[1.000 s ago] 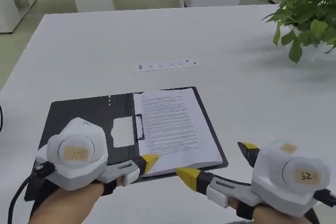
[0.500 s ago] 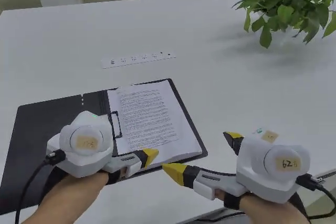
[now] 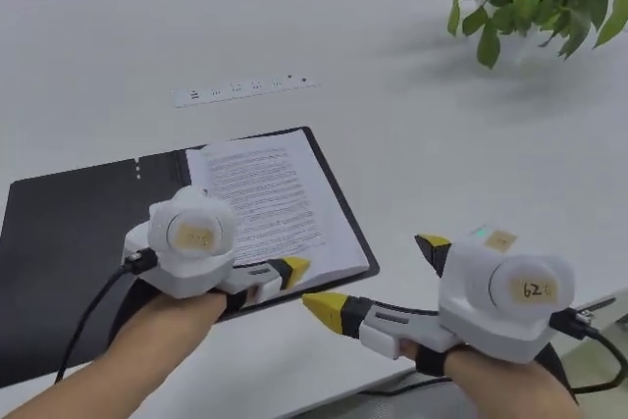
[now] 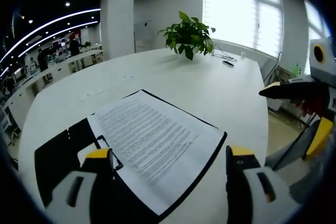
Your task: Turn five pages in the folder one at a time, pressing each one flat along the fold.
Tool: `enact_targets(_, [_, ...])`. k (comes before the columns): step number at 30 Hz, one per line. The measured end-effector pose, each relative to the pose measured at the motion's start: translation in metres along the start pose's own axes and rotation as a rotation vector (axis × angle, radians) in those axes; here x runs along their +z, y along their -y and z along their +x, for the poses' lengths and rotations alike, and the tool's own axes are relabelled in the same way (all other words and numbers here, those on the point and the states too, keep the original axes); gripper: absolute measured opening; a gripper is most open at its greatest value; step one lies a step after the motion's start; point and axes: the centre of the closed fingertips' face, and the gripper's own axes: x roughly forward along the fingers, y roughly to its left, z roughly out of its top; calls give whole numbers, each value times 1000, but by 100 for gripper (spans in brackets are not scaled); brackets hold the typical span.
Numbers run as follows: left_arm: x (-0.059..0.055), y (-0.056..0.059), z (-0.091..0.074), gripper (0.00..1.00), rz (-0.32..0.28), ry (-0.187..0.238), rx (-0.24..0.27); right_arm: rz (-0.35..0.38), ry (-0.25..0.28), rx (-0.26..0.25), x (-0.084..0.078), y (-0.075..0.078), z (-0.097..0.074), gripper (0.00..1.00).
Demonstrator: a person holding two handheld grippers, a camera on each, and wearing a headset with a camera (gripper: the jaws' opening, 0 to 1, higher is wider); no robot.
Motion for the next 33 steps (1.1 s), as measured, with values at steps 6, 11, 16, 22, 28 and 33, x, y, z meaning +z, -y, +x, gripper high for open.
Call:
enact_targets(6, [-4,9,19,87,-12,-11,-23,3,-16,-1,-3,2,2,97])
enact_targets(11, [-7,13,33,86,-38,-15,-28,17,-16,-7,-3,5,4,97])
enact_targets(16, [-10,14,45,86,-55,-21,-22,25,-24,-10,-4,7,7,97])
enact_targets(22, [-11,15,58,84,-73,-10,-12,44,-33,-16,-7,10,8,96])
enact_targets(28, [-16,17,68,82,-73,-17,7,51,-38,-19,-8,12,9,96])
enact_targets(33, [-24,17,74,81,-83,-29,44,61,-34,-24,-6,14,10,96])
